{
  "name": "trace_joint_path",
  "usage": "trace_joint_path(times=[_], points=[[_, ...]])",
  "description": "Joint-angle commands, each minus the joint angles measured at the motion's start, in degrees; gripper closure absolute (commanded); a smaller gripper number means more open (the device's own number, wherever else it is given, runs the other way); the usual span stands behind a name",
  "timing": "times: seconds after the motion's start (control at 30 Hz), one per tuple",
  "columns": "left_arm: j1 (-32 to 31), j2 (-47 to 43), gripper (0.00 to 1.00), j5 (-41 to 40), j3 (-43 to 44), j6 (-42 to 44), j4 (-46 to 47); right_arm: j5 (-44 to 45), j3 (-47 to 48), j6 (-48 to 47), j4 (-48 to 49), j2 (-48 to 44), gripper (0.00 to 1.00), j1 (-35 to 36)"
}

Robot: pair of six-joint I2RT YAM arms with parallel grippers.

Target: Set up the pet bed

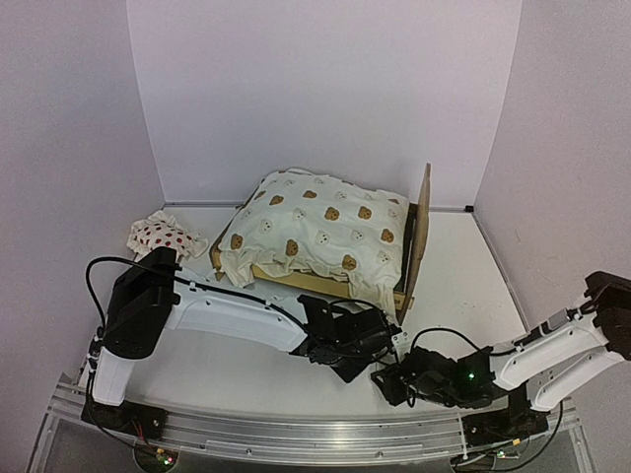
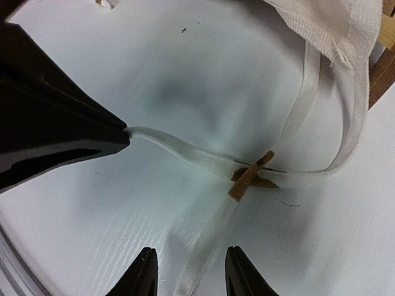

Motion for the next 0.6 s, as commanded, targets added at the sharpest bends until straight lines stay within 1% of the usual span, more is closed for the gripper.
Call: trace_joint_path(times=[0.0, 0.07, 0.3, 0.47, 0.57], points=[[0.1, -3.7, 1.00, 0.1, -0.2, -0.8, 2.3, 10.8, 3.3, -0.6, -4.5, 3.2, 0.68, 4.2], [0.1, -3.8, 1.00, 0.1, -0.3, -0.8, 2.3, 12.9, 3.9, 0.0, -6.4, 4.4, 0.71, 5.4], [0.1, -3.8, 1.00, 0.2, -0.2, -0.7, 2.9, 13.9, 5.0, 3.0, -7.1, 8.3, 0.73, 8.5], [0.1, -3.6, 1.00, 0.2, -0.2, -0.8, 3.1, 13.3, 5.5, 4.6, -6.3, 9.4, 0.69, 9.9], [0.1, -4.1, 1.00, 0.5, -0.8, -1.1, 3.9, 11.8, 4.0, 5.0, -2.2, 8.9, 0.65, 10.0]])
